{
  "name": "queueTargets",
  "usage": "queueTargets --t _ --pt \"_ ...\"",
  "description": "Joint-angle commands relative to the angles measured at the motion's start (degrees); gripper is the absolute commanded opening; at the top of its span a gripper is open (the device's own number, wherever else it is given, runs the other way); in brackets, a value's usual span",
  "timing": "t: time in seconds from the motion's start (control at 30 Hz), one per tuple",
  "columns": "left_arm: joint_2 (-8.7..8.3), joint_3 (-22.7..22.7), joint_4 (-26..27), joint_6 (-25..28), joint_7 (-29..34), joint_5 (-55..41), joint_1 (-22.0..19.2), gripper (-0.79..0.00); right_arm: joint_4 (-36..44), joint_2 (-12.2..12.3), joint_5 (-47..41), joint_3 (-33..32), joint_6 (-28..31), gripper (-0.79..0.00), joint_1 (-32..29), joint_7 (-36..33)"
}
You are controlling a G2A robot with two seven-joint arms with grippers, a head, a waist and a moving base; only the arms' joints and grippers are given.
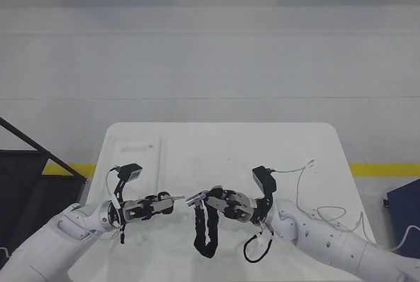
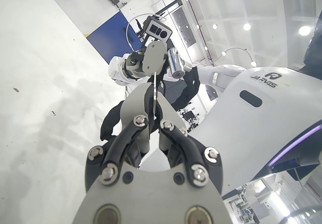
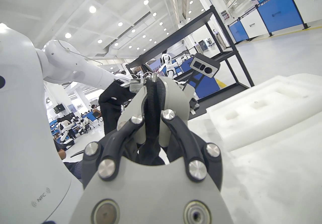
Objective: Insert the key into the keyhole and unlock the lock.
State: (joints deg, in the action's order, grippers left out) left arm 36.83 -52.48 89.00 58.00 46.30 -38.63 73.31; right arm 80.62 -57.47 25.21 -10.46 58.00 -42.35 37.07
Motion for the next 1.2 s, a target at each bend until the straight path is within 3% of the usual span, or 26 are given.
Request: queueTargets --t 0.0,0.23,0.57,1.17 --pt "-0.02 -0.2 0.3 0.0 0.0 0.2 0.4 -0.785 0.0 -0.7 -2.5 0.7 0.0 -0.785 0.4 -0.1" --pt "-0.43 -1.4 1.0 0.0 0.0 0.3 1.7 -0.785 -4.4 -2.8 -9.5 0.7 0.0 -0.785 1.2 -6.9" --pt "-0.94 -3.9 0.3 0.0 0.0 0.0 3.5 -0.785 -7.7 -3.8 -10.5 0.1 0.0 -0.785 -0.1 -5.9" --pt "1.46 -6.2 -0.3 0.0 0.0 2.8 3.5 -0.785 -7.7 -3.8 -10.5 0.1 0.0 -0.785 -0.1 -5.9"
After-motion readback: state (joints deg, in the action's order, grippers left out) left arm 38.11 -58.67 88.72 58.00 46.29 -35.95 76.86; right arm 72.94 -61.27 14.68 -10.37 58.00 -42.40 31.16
